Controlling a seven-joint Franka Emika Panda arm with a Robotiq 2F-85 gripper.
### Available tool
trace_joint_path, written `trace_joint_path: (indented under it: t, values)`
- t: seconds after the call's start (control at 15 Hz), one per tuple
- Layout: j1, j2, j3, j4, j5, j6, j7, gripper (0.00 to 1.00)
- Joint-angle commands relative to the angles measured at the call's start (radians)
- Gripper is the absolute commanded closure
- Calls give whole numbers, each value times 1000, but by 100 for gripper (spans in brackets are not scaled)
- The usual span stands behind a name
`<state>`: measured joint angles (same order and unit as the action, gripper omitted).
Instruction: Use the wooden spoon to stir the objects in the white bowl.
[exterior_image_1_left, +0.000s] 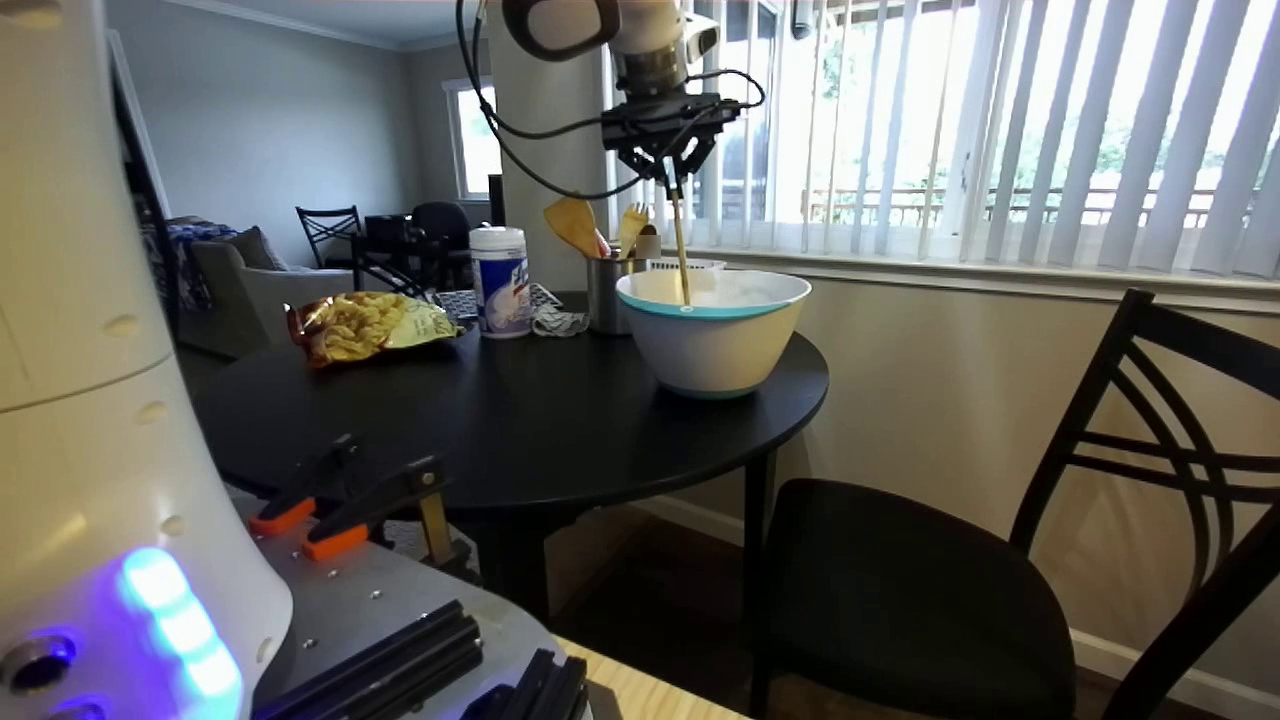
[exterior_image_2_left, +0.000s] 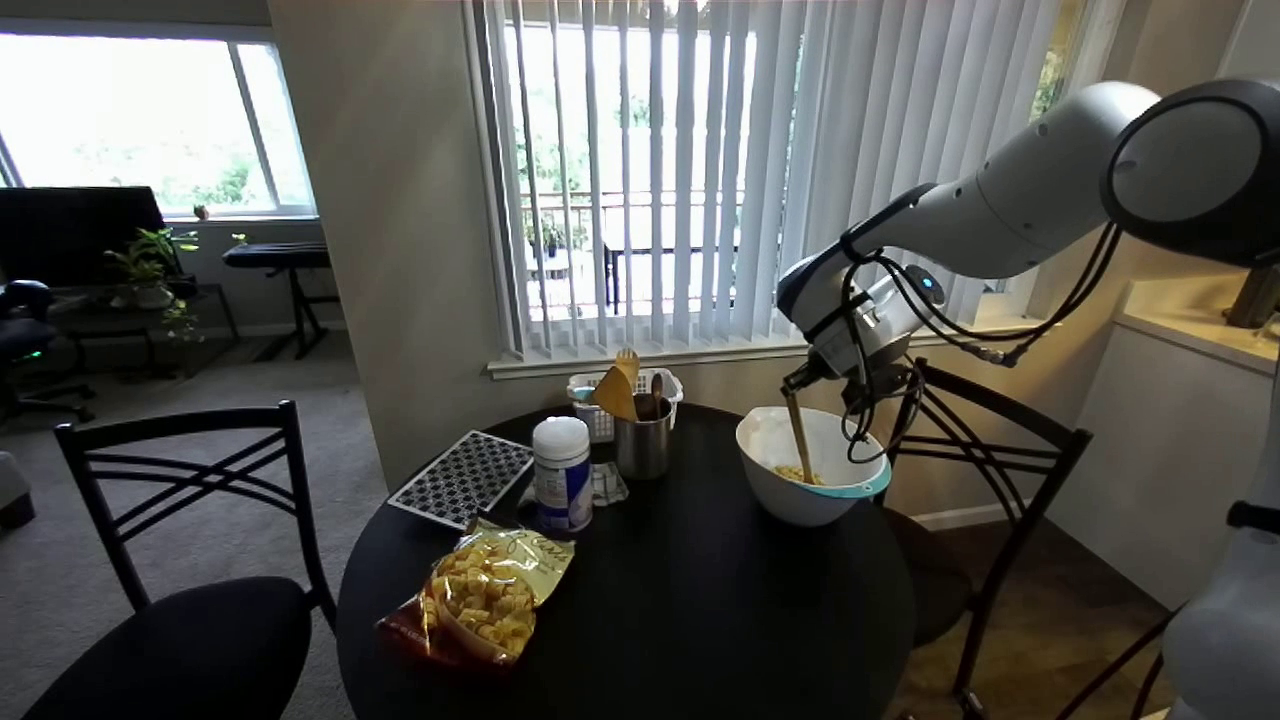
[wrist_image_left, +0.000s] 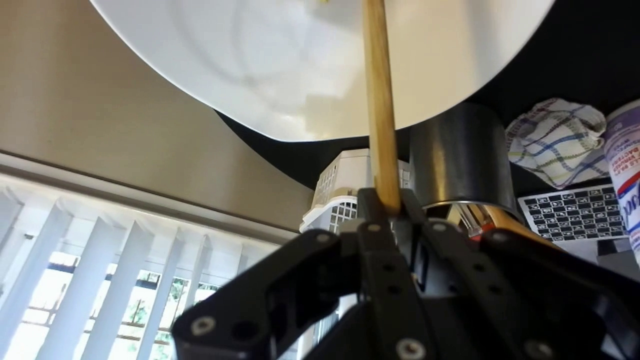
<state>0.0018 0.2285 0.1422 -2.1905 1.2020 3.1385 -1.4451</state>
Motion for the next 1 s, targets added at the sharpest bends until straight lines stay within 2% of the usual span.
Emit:
trace_joint_path:
  t: [0.0,0.6,0.93]
  values:
    - [13,-25,-6,-42,-24,3,11,96]
    - [71,50,-7,43,-19,97,53,96]
    - [85,48,14,50,3,63,26,96]
